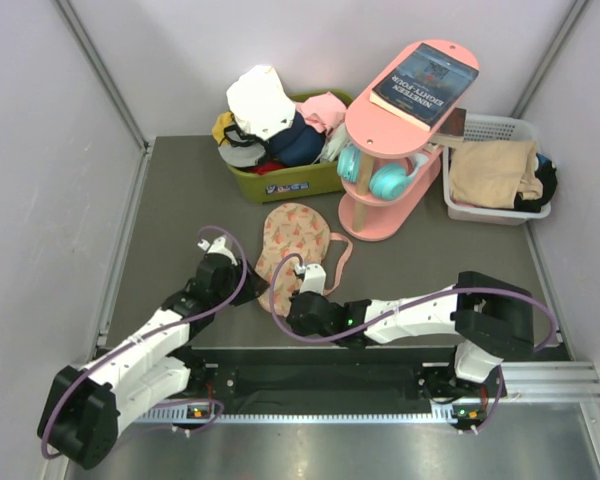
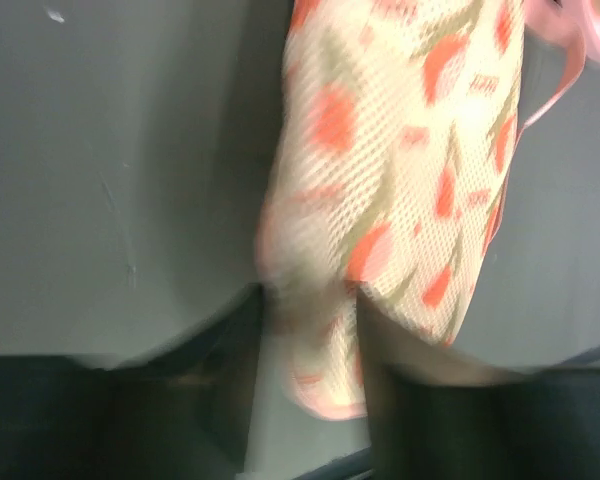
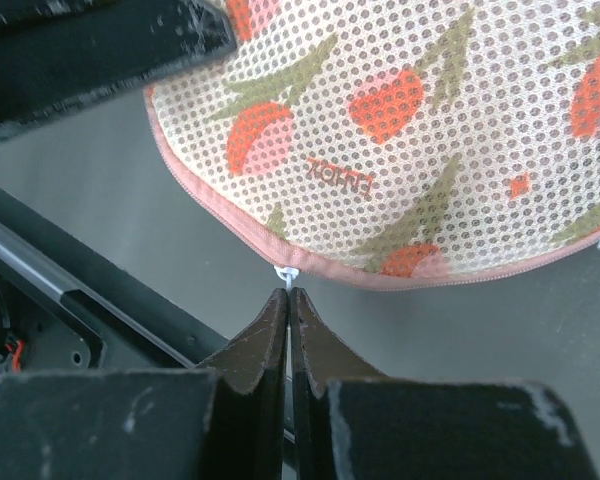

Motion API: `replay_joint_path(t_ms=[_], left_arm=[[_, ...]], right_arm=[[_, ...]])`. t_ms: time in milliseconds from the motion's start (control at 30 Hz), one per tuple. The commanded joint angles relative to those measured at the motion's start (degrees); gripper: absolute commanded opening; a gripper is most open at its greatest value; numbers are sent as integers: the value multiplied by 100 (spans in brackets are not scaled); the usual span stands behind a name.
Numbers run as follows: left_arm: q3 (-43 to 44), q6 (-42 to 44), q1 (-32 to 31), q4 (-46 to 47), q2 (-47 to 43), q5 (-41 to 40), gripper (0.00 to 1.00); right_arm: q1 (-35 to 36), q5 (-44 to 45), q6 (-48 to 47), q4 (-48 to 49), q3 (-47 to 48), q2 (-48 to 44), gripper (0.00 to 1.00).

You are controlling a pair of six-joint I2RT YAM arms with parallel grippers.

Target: Unzip the laundry bag and remove the bra

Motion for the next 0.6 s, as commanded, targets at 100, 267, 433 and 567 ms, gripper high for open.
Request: replay_joint_path(t_ms=[100, 267, 433, 567], left_arm=[[199, 82, 81, -200, -200, 64, 76], [-21, -49, 81, -543, -770, 64, 77], [-144, -76, 90, -1078, -1193, -32, 77], [-214, -67, 90, -1177, -1430, -112, 71]], right_arm=[[-11, -177, -371, 96, 508, 221, 0], [-11, -432, -678, 280, 939, 573, 0], [-11, -556, -898, 281, 1423, 889, 0], [-3, -591, -986, 289, 1616, 1021, 0]])
